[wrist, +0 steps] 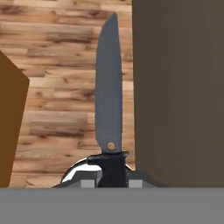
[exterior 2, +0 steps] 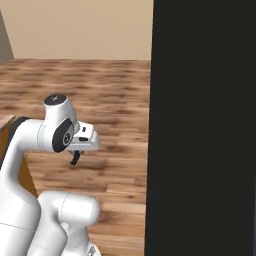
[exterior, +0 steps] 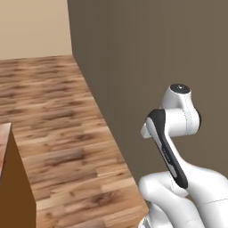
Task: Retrieve the butter from the fridge and place it on a plate on the dining table. Then retrieve the butter knife by the fridge and place it near the plate.
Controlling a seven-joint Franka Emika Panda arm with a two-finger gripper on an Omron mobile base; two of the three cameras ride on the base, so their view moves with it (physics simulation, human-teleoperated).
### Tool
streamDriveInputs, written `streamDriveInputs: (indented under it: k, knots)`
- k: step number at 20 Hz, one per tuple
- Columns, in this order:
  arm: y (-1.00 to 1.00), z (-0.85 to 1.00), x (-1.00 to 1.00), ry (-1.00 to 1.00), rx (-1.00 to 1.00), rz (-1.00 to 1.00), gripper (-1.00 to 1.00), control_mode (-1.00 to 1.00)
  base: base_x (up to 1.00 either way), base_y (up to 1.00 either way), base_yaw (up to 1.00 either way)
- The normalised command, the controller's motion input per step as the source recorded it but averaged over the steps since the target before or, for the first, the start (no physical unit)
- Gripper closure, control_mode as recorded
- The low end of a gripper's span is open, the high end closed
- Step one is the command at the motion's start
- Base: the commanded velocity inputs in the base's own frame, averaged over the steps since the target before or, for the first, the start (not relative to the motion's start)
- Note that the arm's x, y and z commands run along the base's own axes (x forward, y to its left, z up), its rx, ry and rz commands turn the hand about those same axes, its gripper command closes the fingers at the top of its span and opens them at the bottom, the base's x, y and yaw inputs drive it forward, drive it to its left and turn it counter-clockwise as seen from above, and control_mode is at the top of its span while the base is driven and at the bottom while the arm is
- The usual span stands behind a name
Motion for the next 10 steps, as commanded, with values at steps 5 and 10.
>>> streamDriveInputs:
  k: [5, 10]
  knots:
    - [0.00, 0.00, 0.00, 0.00, 0.00, 0.00, 1.00, 1.00, 1.00, 0.08, 0.00]
    - [0.00, 0.00, 0.00, 0.00, 0.00, 0.00, 1.00, 1.00, 1.00, 0.18, 0.00]
